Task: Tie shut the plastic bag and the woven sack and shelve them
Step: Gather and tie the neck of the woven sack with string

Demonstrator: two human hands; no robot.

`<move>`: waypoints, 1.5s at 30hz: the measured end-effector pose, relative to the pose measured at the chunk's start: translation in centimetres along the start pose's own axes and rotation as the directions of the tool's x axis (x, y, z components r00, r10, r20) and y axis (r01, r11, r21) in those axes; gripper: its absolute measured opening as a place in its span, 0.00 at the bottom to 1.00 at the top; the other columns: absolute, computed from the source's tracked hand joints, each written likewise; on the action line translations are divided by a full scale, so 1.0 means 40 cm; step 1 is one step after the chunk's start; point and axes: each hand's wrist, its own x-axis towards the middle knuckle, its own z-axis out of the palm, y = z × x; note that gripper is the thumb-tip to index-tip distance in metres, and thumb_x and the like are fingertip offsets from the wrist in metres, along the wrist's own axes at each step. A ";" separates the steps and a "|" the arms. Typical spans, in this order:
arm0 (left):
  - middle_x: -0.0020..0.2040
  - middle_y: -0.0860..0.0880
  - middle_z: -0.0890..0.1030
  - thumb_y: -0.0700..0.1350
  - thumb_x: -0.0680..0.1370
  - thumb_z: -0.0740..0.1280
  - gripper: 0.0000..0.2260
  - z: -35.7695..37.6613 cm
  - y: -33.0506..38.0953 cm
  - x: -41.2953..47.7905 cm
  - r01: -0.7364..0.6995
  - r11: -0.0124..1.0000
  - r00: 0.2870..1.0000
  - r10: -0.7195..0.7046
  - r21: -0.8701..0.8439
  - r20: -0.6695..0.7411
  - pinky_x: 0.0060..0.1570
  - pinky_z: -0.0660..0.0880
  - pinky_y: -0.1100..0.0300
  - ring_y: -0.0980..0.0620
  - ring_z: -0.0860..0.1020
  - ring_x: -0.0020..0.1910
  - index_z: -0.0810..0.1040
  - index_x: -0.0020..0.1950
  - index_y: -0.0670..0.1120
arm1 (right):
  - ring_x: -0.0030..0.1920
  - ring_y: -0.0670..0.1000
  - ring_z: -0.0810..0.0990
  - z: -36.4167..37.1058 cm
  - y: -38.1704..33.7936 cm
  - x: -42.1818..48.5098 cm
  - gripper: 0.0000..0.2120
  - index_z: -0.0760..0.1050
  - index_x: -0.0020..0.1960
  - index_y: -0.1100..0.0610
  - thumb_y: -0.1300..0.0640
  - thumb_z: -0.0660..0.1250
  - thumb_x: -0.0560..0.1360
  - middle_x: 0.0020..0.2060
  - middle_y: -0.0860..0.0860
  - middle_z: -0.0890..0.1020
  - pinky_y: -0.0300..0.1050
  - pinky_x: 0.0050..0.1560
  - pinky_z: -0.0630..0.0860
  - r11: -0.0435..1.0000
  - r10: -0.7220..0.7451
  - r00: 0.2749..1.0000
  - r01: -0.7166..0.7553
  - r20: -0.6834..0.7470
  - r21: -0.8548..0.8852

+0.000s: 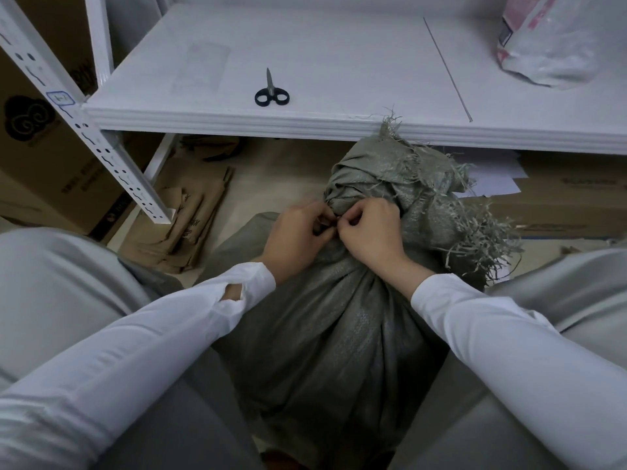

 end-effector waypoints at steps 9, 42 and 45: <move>0.43 0.44 0.80 0.43 0.75 0.69 0.04 0.017 0.017 0.009 0.039 0.997 0.999 -0.041 0.074 0.018 0.42 0.76 0.49 0.44 0.78 0.41 0.77 0.46 0.42 | 0.44 0.48 0.82 -0.025 -0.006 0.010 0.08 0.85 0.38 0.57 0.64 0.67 0.71 0.39 0.50 0.86 0.37 0.45 0.73 0.978 0.091 0.987 -0.114 0.132 0.172; 0.40 0.45 0.83 0.39 0.72 0.71 0.04 0.022 0.056 0.004 0.014 0.998 0.975 -0.028 -0.068 -0.221 0.39 0.75 0.60 0.51 0.79 0.38 0.85 0.45 0.42 | 0.43 0.52 0.82 -0.047 -0.044 -0.005 0.07 0.83 0.37 0.55 0.61 0.68 0.71 0.34 0.49 0.82 0.38 0.48 0.76 0.961 0.166 0.986 -0.157 -0.020 0.229; 0.39 0.47 0.83 0.39 0.72 0.73 0.02 0.019 0.071 0.007 0.088 0.981 0.956 -0.132 -0.171 -0.262 0.39 0.72 0.71 0.59 0.78 0.37 0.84 0.43 0.42 | 0.43 0.50 0.82 -0.053 -0.049 -0.004 0.08 0.83 0.36 0.54 0.62 0.69 0.71 0.33 0.48 0.82 0.37 0.48 0.75 0.947 0.190 0.982 -0.180 -0.015 0.265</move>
